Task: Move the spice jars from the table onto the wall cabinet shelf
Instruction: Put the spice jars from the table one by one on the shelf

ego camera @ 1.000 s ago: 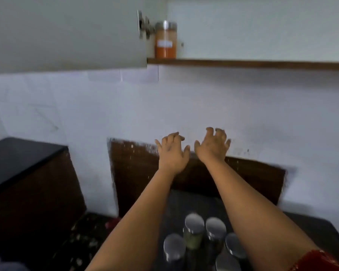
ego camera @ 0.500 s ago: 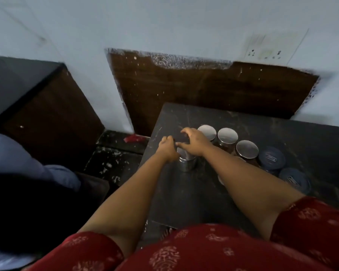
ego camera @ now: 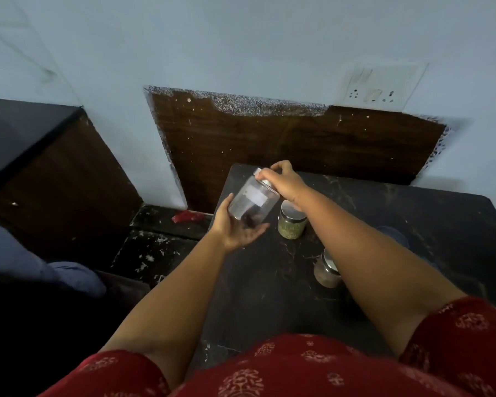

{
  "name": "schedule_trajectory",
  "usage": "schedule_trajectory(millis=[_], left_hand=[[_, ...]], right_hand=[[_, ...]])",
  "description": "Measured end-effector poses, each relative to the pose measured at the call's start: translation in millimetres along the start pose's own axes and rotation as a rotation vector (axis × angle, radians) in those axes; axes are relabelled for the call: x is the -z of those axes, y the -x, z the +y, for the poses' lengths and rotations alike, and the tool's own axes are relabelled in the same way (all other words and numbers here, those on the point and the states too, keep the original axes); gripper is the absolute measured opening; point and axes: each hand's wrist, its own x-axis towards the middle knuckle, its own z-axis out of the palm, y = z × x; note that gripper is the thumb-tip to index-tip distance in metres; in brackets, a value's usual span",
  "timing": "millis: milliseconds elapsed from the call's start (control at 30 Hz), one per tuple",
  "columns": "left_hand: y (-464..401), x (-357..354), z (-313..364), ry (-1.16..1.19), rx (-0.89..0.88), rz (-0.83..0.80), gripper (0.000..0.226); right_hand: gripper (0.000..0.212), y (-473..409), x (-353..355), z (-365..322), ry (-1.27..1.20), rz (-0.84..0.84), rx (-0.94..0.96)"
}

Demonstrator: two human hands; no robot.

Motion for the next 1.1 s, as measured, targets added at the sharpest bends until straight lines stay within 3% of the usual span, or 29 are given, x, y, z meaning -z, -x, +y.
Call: schedule_trajectory(millis=[67, 200, 267, 367, 500, 633, 733, 800, 933, 1000, 1100], left_hand=[[-2, -11, 6, 0.069, 0.019, -0.188, 0.074], [-4, -38, 10, 0.074, -0.088, -0.249, 0.071], [-7, -45, 11, -0.033, -0.135, -0.248, 0.065], [-8, -49, 13, -0.262, -0.179, -0.343, 0.063], [-6, -57, 21, -0.397, -0.252, -0.385, 0.076], [-2, -81, 17, -0.527, -0.447, -0.183, 0.093], [-5, -94, 9, -0.837, -0.686, 0.067, 0.098], [-5, -99, 12, -0.98, -0.752, 0.052, 0.098], [5, -105, 29, -0.561, -0.45, -0.239, 0.07], [2, -104, 31, -0.623, -0.468, -0.219, 0.059], [0, -107, 32, -0.731, -0.578, -0.114, 0.063]], right_hand=[[0.069, -1, 8, -11, -0.167, 0.018, 0.012], [0.046, 1, 16, -7, -0.642, -0.029, -0.04], [0.06, 2, 14, -2, -0.727, -0.002, -0.052], [0.077, 4, 14, 0, -0.747, 0.09, -0.061], [0.074, 6, 22, -5, -0.753, 0.028, -0.087], [0.064, 2, 22, -10, -0.696, 0.01, -0.158], [0.067, 3, 23, -12, -0.721, 0.014, -0.168], [0.07, 3, 25, -12, -0.82, 0.056, -0.131], [0.076, 4, 32, -20, -0.842, 0.011, -0.003], [0.078, 8, 35, -25, -0.769, 0.0, 0.032], [0.077, 16, 36, -30, -0.695, -0.051, 0.082]])
